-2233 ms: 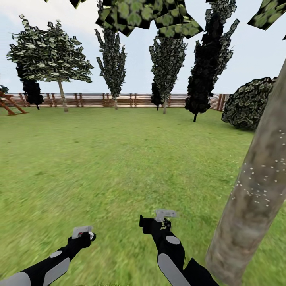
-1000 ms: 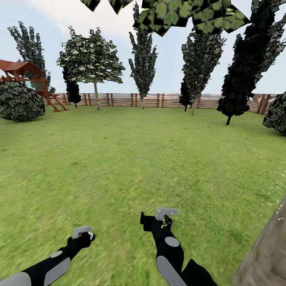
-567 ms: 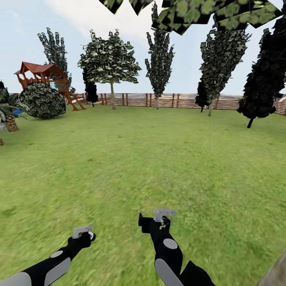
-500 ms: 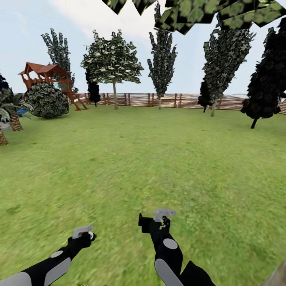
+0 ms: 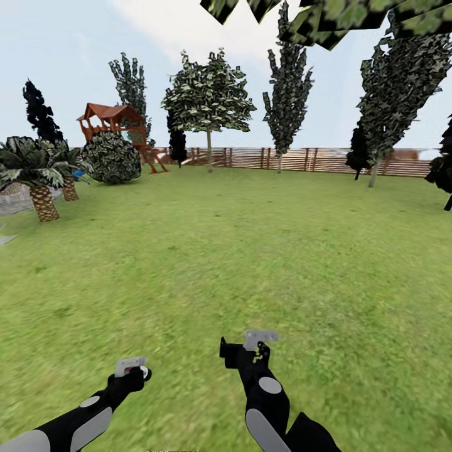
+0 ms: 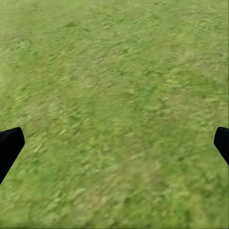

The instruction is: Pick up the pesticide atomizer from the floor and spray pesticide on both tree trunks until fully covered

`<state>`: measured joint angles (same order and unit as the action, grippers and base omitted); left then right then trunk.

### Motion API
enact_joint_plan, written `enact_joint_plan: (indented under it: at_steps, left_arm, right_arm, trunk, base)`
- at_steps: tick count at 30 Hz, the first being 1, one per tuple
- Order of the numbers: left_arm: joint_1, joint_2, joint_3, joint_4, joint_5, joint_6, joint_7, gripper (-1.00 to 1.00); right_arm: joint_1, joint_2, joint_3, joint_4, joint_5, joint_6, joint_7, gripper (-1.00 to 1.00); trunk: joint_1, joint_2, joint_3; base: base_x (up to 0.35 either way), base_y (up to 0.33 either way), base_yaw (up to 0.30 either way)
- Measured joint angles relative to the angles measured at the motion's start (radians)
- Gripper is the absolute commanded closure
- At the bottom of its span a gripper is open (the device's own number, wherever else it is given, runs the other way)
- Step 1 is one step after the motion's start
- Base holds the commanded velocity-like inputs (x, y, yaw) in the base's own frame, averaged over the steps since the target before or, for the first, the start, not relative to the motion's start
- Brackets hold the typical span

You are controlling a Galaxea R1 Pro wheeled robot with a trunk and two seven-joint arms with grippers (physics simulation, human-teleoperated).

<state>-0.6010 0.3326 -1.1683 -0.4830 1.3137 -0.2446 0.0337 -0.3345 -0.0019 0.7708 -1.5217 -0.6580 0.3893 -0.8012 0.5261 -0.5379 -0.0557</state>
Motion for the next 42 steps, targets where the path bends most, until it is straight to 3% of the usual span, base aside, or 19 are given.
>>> enact_joint_plan:
  at_steps: [6,8,11,13,15,17,22,26,28,30,32,42]
  left_arm:
    - [-0.001,0.0,0.0,-0.001,-0.003,0.001,-0.004,1.0]
    - [-0.001,0.0,0.0,-0.001,-0.006,0.002,-0.007,1.0]
    - [-0.001,0.0,0.0,-0.002,-0.009,0.003,-0.01,1.0]
    - [-0.001,0.0,-0.001,-0.002,-0.011,0.004,-0.012,1.0]
    - [-0.001,0.0,-0.001,-0.006,-0.014,0.002,-0.015,1.0]
    - [-0.001,0.0,-0.001,-0.009,-0.015,0.002,-0.017,1.0]
    - [-0.001,-0.002,-0.001,-0.008,-0.018,-0.001,-0.014,1.0]
    - [0.0,-0.014,-0.006,-0.004,-0.025,-0.001,-0.01,1.0]
    - [0.0,-0.026,-0.007,-0.002,-0.055,-0.001,-0.01,1.0]
    - [0.0,-0.042,-0.008,-0.001,-0.119,-0.001,-0.008,1.0]
    - [0.001,-0.054,-0.008,-0.001,-0.153,-0.002,-0.008,1.0]
    - [0.001,-0.064,-0.006,0.012,-0.174,-0.004,-0.007,1.0]
  right_arm:
    - [0.0,-0.015,-0.002,0.001,0.001,0.001,0.006,-1.0]
    - [0.0,-0.052,-0.003,0.003,0.0,0.0,0.012,-1.0]
    - [0.002,-0.158,-0.004,0.028,-0.009,-0.016,0.049,-1.0]
    - [0.011,-0.201,-0.008,0.09,-0.014,-0.077,0.077,-1.0]
    - [0.025,-0.23,-0.012,0.215,-0.018,-0.186,0.134,-1.0]
    - [0.034,-0.24,-0.015,0.295,-0.018,-0.236,0.173,-1.0]
    - [0.093,-0.244,-0.034,0.43,-0.017,-0.33,0.21,-1.0]
    - [0.11,-0.237,-0.041,0.597,-0.013,-0.521,0.213,-1.0]
    - [0.112,-0.23,-0.042,0.662,-0.014,-0.569,0.214,-1.0]
    - [0.113,-0.202,-0.047,0.745,-0.013,-0.612,0.215,-1.0]
    - [0.114,-0.178,-0.051,0.8,-0.011,-0.663,0.215,-1.0]
    - [0.114,-0.161,-0.049,0.839,-0.01,-0.721,0.215,-1.0]
  trunk:
    - [0.0,0.0,-0.002]
    - [0.0,0.0,-0.003]
    - [0.0,0.0,-0.006]
    - [0.0,0.0,-0.008]
    - [0.0,0.0,-0.009]
    - [0.0,0.0,-0.011]
    - [0.0,0.0,-0.014]
    - [0.0,0.0,-0.014]
    - [0.0,0.0,-0.015]
    - [0.0,0.0,-0.015]
    - [0.0,0.0,-0.015]
    - [-0.001,0.0,-0.015]
  base:
    - [0.0,0.0,0.267]
    - [0.0,0.0,0.234]
    - [0.0,0.0,0.206]
    - [0.0,0.0,0.194]
    - [0.0,0.0,0.187]
    - [0.0,0.0,0.164]
    - [0.0,0.0,0.111]
    - [0.002,0.0,0.054]
    - [0.051,0.0,0.018]
    - [0.188,0.0,0.007]
    - [0.268,0.0,0.003]
    - [0.322,0.0,-0.066]
